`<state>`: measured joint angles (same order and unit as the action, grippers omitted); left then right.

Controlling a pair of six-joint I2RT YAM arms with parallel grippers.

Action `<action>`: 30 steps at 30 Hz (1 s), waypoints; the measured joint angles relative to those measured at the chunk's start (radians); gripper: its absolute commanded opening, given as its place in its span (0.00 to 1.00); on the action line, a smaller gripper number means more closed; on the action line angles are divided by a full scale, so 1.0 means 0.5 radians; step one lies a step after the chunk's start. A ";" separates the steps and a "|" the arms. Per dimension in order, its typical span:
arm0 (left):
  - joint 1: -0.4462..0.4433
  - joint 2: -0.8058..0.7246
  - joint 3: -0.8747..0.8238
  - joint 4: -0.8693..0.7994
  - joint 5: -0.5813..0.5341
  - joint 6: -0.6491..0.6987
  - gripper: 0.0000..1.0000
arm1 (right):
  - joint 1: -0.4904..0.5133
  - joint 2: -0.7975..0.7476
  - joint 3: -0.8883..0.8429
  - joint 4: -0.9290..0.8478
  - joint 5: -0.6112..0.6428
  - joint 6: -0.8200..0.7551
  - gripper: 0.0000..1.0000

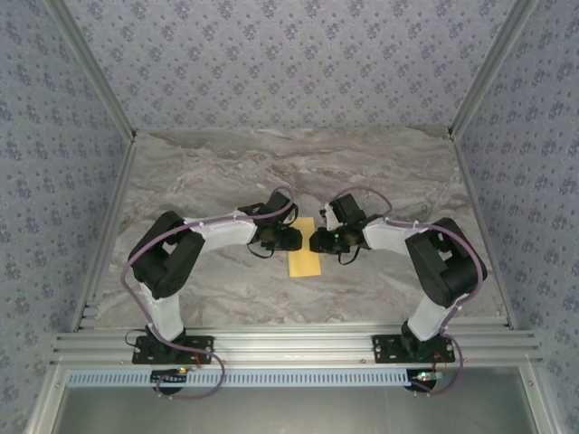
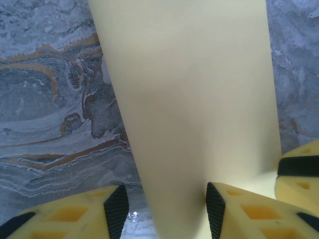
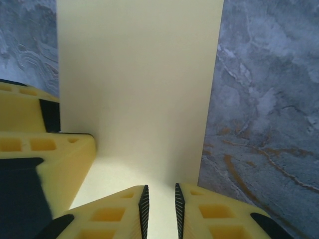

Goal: Fold a paper plane with a square sheet of paper (fold left side to right side)
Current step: Hold the square sheet of paper at the center of the table, then first fold the square sheet of paper in half at the center of the table.

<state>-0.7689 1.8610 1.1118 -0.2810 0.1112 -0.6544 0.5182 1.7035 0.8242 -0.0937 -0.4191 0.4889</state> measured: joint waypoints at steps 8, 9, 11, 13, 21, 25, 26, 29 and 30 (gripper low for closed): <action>-0.002 -0.014 -0.001 -0.002 -0.001 0.003 0.53 | 0.008 0.037 0.052 -0.066 0.023 -0.016 0.25; -0.005 -0.016 0.000 -0.002 -0.001 0.007 0.54 | 0.008 0.038 0.058 -0.076 0.024 -0.016 0.25; -0.010 -0.029 -0.001 -0.011 -0.010 0.020 0.56 | 0.008 0.047 0.067 -0.093 0.030 -0.022 0.25; -0.011 -0.053 -0.001 -0.029 -0.041 0.036 0.59 | 0.011 0.051 0.075 -0.105 0.036 -0.023 0.25; -0.002 -0.343 -0.029 -0.045 -0.103 0.052 0.56 | 0.016 0.072 0.108 -0.151 0.051 -0.036 0.25; 0.001 -0.428 -0.101 0.113 0.050 -0.003 0.42 | 0.022 0.078 0.122 -0.172 0.063 -0.042 0.25; 0.001 -0.417 -0.114 0.163 0.108 -0.020 0.38 | 0.025 0.079 0.127 -0.179 0.068 -0.047 0.25; 0.000 -0.332 -0.137 0.302 0.272 -0.070 0.32 | 0.027 0.083 0.134 -0.189 0.075 -0.054 0.25; 0.000 -0.296 -0.136 0.332 0.304 -0.085 0.31 | 0.027 0.083 0.137 -0.194 0.076 -0.055 0.25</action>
<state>-0.7689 1.7130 1.0439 -0.1150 0.2634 -0.6968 0.5320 1.7451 0.8925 -0.1905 -0.3813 0.4614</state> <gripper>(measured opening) 0.328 0.250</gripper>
